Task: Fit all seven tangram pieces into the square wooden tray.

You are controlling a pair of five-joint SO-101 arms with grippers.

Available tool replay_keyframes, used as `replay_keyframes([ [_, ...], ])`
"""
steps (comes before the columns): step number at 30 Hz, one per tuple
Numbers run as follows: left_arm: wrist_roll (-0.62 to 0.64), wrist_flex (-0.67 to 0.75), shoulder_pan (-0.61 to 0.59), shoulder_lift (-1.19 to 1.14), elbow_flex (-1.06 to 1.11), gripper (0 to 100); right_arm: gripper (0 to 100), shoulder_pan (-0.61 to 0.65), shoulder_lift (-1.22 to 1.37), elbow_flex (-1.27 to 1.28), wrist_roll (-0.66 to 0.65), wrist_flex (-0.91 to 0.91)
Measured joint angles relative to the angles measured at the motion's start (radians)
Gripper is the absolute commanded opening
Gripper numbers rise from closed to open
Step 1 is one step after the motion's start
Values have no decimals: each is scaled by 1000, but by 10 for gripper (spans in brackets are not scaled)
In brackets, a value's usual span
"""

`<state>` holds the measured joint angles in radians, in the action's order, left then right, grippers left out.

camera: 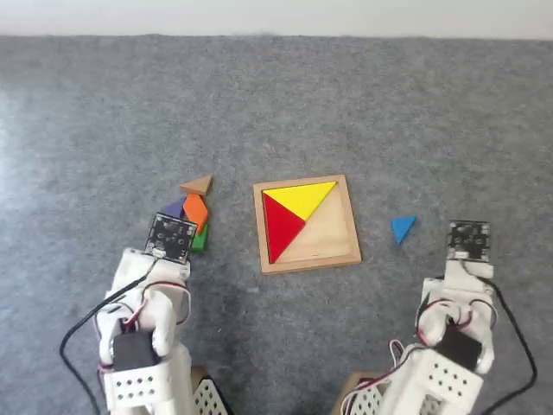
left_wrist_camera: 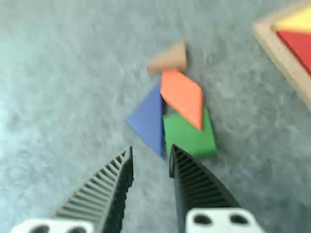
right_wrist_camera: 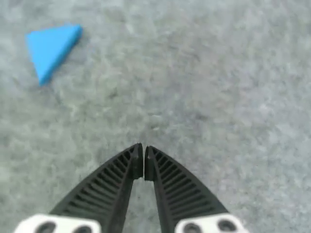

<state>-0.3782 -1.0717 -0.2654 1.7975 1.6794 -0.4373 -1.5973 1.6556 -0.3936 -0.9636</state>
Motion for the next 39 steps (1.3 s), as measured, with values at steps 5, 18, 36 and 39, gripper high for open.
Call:
replay_keyframes([
  [5,35,34,-3,-34,-164,127,9,37,-186,12,-57,-112],
  [18,55,-207,253,-1293,-973,227,9,87,-198,11,-68,-138],
  [36,293,-41,186,-1936,-1254,208,9,87,-198,11,-68,-138],
  [39,281,0,169,-1936,-1250,208,9,87,-198,11,-68,-138],
])
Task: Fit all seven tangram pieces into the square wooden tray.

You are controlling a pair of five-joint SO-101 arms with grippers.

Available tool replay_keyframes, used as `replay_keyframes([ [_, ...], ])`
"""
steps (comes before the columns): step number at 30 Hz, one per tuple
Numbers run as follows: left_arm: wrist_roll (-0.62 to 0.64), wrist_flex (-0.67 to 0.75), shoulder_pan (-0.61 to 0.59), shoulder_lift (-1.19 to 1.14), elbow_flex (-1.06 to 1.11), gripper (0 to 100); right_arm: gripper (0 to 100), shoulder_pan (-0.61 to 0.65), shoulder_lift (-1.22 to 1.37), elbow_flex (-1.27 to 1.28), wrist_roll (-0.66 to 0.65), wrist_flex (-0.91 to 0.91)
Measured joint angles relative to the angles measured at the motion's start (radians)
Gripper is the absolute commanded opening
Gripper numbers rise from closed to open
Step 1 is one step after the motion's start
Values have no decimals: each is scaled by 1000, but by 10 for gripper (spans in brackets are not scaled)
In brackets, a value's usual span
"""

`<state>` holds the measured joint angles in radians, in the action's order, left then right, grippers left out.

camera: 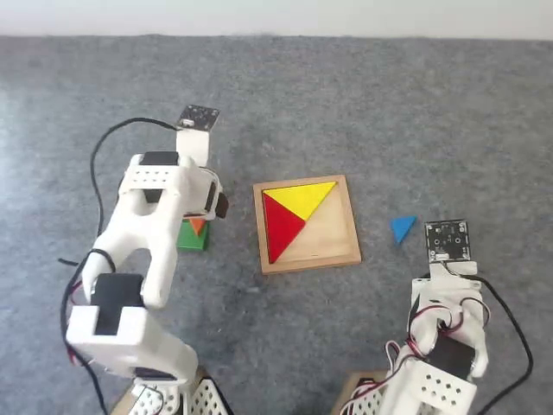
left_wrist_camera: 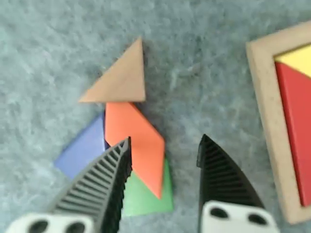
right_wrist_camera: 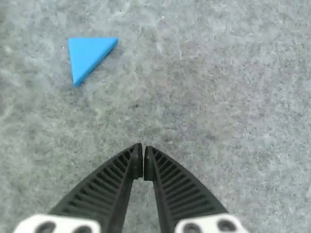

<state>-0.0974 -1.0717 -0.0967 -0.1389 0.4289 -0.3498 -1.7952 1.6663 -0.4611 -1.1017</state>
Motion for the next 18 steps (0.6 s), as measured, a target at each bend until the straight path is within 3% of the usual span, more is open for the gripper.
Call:
replay_keyframes([
  [18,-21,49,-18,-95,23,254,9,0,0,0,0,0],
])
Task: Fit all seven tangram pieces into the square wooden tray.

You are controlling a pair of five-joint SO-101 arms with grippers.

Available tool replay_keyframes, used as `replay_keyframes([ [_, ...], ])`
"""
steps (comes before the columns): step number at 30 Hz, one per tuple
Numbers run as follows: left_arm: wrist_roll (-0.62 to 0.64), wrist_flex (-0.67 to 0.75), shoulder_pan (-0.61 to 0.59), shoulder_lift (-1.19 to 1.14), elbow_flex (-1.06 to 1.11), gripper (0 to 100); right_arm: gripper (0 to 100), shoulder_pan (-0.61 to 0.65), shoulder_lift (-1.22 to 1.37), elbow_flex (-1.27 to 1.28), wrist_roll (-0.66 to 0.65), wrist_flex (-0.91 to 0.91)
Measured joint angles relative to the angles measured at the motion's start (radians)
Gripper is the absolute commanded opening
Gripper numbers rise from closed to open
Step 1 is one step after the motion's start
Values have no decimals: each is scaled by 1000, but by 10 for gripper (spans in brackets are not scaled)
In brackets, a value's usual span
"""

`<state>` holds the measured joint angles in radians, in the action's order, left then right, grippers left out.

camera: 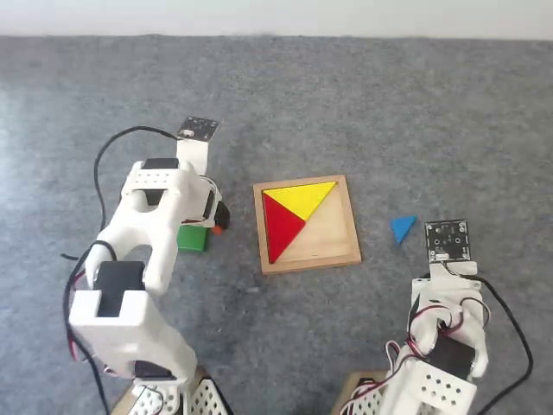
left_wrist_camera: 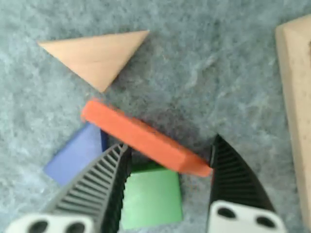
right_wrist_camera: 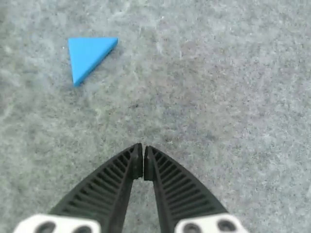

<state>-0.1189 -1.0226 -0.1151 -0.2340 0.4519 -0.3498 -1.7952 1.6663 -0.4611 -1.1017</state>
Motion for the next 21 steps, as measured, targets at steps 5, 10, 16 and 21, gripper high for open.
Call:
replay_keyframes([
  [5,34,-6,0,0,-3,254,9,0,0,0,0,0],
  [10,118,-9,0,0,-8,254,9,0,0,0,0,0],
  [16,158,-9,0,0,-44,256,9,0,0,0,0,0],
  [21,210,-9,8,5,-81,254,9,0,0,0,0,0],
])
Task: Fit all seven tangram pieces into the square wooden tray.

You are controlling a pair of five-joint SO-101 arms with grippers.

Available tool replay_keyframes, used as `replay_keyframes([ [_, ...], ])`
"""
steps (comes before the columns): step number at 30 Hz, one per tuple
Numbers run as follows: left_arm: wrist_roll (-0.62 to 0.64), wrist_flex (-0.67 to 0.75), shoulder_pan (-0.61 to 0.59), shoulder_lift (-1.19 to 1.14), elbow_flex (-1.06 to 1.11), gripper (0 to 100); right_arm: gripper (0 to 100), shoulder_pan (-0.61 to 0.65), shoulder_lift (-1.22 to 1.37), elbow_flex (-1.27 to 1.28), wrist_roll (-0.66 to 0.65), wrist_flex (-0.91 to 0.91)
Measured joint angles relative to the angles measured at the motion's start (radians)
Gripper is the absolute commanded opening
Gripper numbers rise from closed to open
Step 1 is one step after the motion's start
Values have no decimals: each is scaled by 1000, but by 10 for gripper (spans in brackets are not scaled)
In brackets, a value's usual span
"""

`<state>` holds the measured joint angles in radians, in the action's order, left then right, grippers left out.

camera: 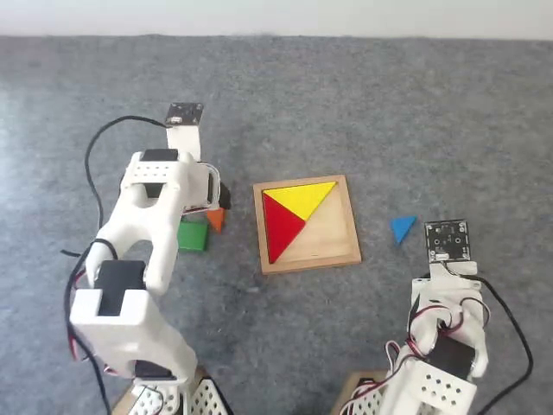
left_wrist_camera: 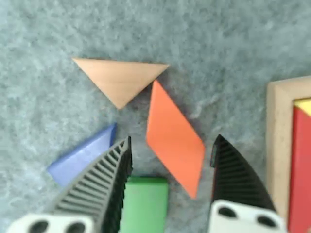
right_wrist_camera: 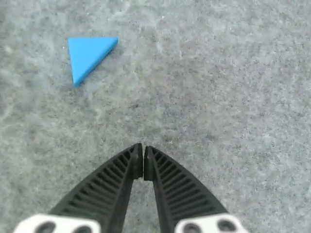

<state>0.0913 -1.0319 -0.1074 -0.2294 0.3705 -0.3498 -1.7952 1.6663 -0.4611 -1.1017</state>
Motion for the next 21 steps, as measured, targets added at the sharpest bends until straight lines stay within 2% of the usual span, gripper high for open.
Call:
replay_keyframes([
  [10,278,-29,72,21,-2,254,9,0,0,0,0,0],
  [17,419,-71,72,-26,-2,254,9,21,0,0,0,0],
  [21,457,-74,72,-69,-3,254,9,41,0,0,0,0],
])
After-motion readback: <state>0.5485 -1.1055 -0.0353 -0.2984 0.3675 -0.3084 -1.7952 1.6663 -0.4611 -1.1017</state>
